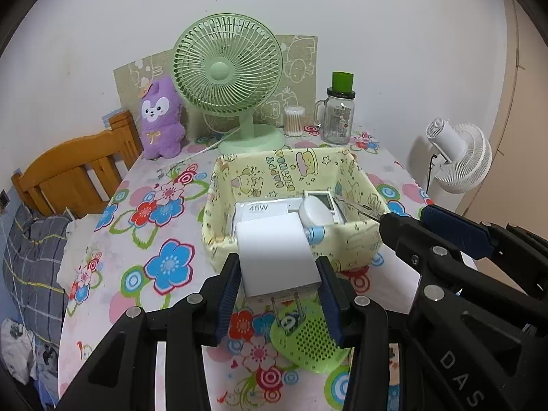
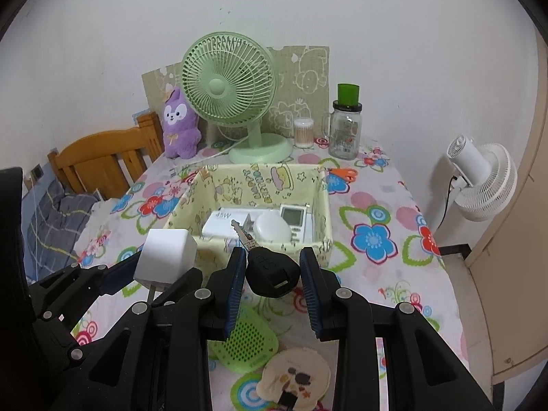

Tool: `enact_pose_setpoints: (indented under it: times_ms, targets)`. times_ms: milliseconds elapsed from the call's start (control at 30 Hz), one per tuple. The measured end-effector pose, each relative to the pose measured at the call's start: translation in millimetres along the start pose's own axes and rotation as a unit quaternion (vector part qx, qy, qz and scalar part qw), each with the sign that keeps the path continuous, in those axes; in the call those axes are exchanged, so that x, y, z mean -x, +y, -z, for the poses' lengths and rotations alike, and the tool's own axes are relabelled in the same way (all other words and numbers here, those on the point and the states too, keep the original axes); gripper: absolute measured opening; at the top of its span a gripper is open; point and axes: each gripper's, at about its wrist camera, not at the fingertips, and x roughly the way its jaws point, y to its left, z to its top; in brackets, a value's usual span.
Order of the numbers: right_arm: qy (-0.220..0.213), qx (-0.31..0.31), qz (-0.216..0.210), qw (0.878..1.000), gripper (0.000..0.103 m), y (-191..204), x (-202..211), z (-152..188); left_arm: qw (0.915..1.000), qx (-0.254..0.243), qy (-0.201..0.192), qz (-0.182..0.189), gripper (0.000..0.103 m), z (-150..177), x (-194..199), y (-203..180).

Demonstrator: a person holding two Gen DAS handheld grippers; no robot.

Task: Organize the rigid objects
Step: 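Carry the white cube plug and black key fob toward the fabric box with both tools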

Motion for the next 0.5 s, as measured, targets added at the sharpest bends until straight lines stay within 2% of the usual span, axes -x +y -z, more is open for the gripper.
enact_pose_setpoints:
  times_ms: [500]
  targets:
    - [-0.001,-0.008,-0.014,1.0,0.036,-7,-31,-35,0.9999,0.004,0.004,0.009,0.045,-37,-31,2]
